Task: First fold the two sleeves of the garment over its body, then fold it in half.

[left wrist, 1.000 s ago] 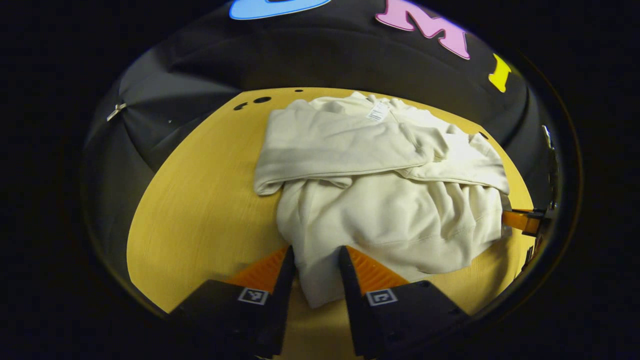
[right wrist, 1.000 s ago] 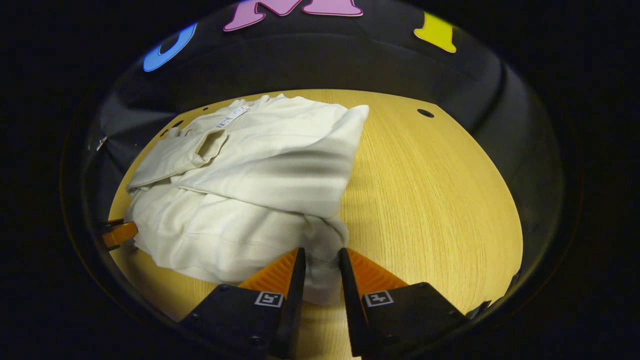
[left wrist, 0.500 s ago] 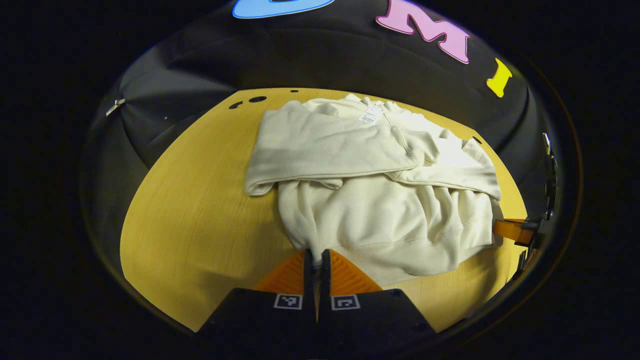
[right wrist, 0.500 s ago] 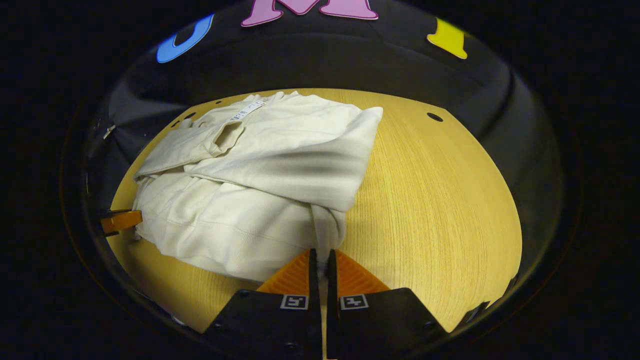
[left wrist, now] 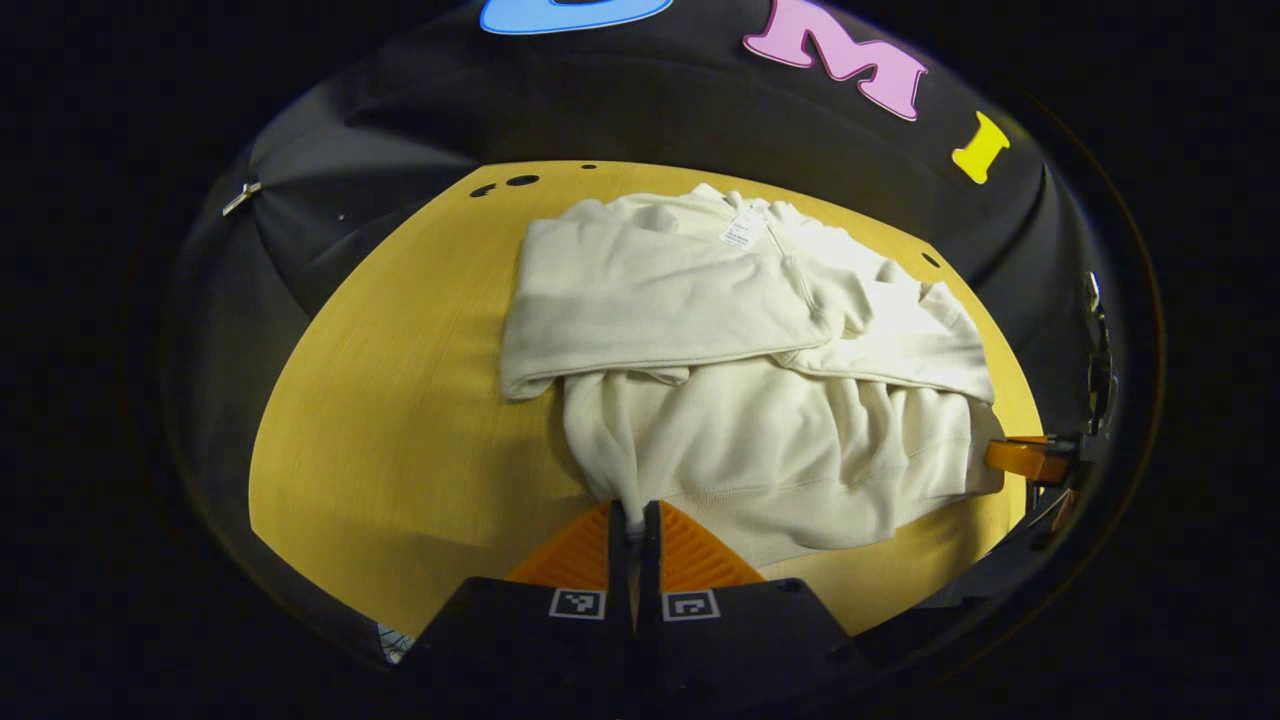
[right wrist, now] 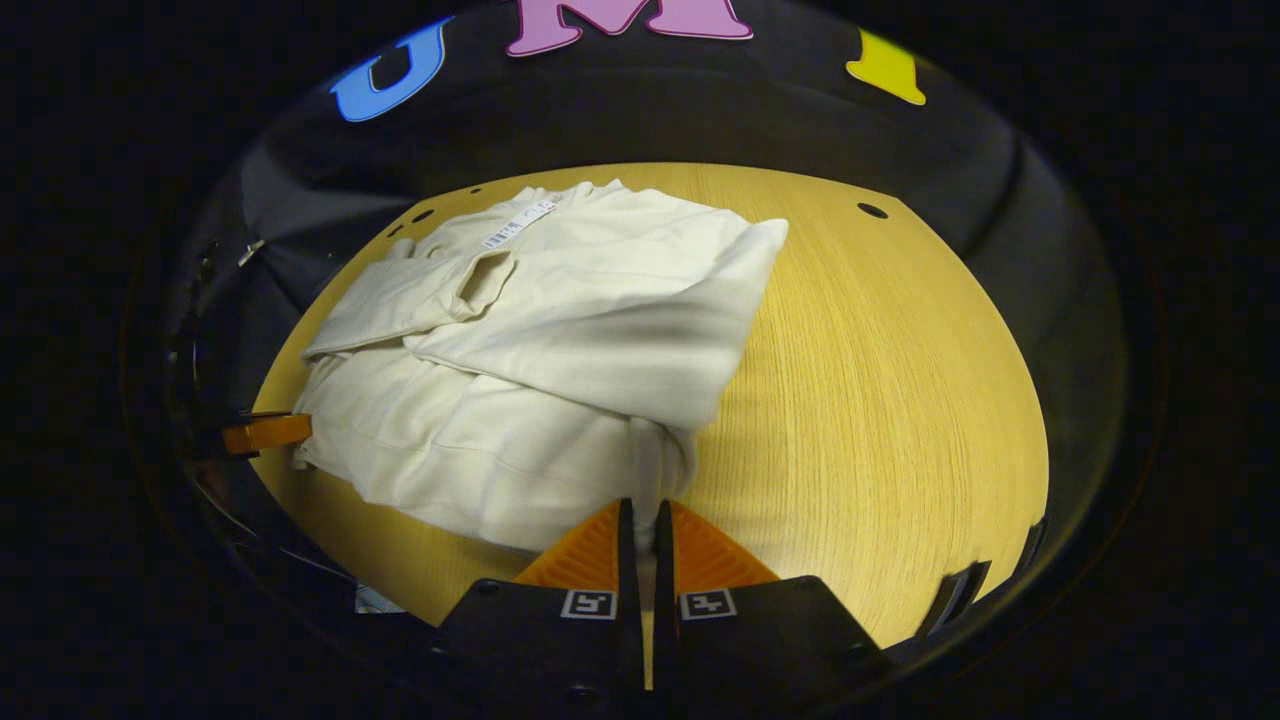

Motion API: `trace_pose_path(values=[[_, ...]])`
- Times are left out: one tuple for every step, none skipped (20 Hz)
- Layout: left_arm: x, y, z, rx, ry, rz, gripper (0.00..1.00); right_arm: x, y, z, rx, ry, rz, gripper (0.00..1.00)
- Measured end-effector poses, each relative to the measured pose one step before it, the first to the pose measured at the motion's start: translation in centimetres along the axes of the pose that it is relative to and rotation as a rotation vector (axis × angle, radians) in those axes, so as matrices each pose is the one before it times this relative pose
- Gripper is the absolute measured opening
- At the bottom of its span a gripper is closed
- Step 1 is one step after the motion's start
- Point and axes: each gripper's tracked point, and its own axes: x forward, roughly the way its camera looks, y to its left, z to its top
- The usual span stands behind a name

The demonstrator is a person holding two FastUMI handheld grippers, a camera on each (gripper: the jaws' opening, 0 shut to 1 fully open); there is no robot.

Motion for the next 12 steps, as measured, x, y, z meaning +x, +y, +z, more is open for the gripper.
trace_pose_path(values=[[-0.681,-0.028,0.623,-0.00400,-0.00547,-0.00555,0.06,-0.520,0.299,0.512,-0.00359,-0.00304,0.01111,0.08],[-0.579,-0.116,0.809,-0.00618,-0.00657,-0.00447,0.06,-0.478,0.342,0.419,-0.00317,-0.00287,0.01120,0.08],[-0.753,-0.322,0.755,-0.01297,-0.00683,-0.00819,0.06,-0.441,0.382,0.641,0.00219,-0.00461,0.01047,0.08],[-0.633,-0.277,0.736,-0.00949,-0.00670,-0.00687,0.06,-0.408,0.173,0.436,0.00449,-0.00637,0.00776,0.08],[-0.807,-0.265,0.641,-0.00716,-0.01026,-0.00875,0.06,-0.439,0.229,0.759,0.00770,-0.01060,0.00669,0.08],[-0.693,-0.273,0.887,-0.00163,-0.01266,-0.00927,0.06,-0.548,0.121,0.640,0.00848,-0.01352,0.00615,0.08],[-0.442,-0.363,0.536,0.00243,-0.01176,-0.00861,0.06,-0.510,0.165,0.939,0.01197,-0.01638,0.00559,0.08],[-0.243,-0.219,0.809,-0.00024,-0.01252,-0.00544,0.06,-0.469,0.243,0.875,0.01299,-0.01711,0.00585,0.08],[-0.205,-0.079,0.803,-0.00689,-0.01286,-0.00516,0.06,-0.315,0.134,0.937,0.01283,-0.01860,0.00511,0.08],[-0.119,-0.118,0.927,-0.00906,-0.01331,-0.00571,0.06,-0.107,0.203,0.977,0.01405,-0.01929,0.00441,0.08],[-0.060,0.068,0.998,-0.00692,-0.01825,-0.00075,0.06,-0.045,0.079,0.825,0.01237,-0.01395,0.00331,0.08],[0.069,0.015,1.268,-0.00575,-0.01876,-0.00149,0.06,-0.072,-0.029,0.747,0.01543,-0.01537,0.00199,0.08]])
